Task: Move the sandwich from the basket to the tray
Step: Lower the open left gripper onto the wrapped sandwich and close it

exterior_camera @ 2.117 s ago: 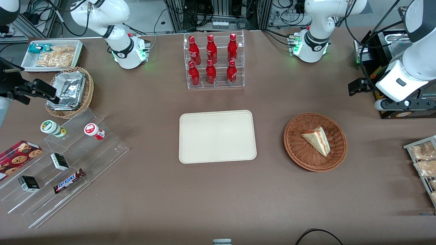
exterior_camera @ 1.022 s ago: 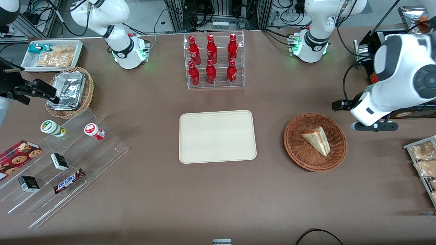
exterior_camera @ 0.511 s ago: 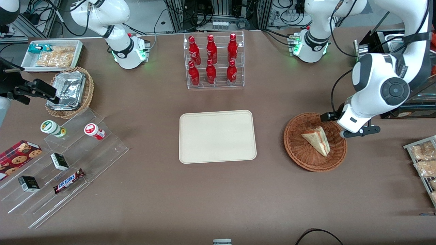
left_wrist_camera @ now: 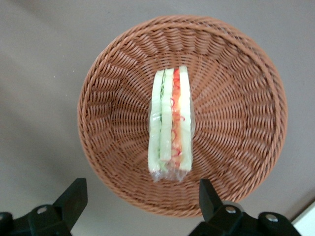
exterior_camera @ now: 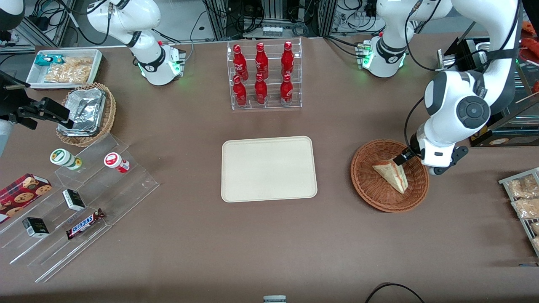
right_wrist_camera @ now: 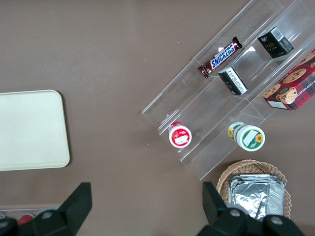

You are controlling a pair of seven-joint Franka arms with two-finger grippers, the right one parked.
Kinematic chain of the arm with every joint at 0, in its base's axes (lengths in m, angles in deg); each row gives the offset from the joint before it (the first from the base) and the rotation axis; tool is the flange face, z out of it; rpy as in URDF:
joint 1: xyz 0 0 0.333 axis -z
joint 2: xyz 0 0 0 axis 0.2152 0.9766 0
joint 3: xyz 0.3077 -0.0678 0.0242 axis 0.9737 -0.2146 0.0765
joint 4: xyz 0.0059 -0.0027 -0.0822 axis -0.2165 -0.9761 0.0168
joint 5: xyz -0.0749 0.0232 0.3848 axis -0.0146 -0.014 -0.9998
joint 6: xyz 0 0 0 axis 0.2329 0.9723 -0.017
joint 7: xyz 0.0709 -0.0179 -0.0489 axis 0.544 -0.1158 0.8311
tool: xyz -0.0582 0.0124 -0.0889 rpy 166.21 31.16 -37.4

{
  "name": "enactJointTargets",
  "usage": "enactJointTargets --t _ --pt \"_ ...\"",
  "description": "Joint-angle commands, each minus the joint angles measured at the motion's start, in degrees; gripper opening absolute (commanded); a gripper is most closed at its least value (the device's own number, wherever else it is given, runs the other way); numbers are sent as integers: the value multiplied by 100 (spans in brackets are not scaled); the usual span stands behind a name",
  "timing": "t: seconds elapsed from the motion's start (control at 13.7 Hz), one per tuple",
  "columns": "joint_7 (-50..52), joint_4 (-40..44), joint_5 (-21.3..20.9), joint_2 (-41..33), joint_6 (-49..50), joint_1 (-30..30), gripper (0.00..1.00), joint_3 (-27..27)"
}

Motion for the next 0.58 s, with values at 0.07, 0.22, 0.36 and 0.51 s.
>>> enactJointTargets --t 0.07,0.22,0.36,0.51 --pt "996 -216 -56 164 -646 83 100 37" --pt "1014 -216 -13 305 -813 74 100 37" --pt "1014 -225 5 480 -962 83 100 28" --pt "1023 -225 14 665 -1103 83 100 28"
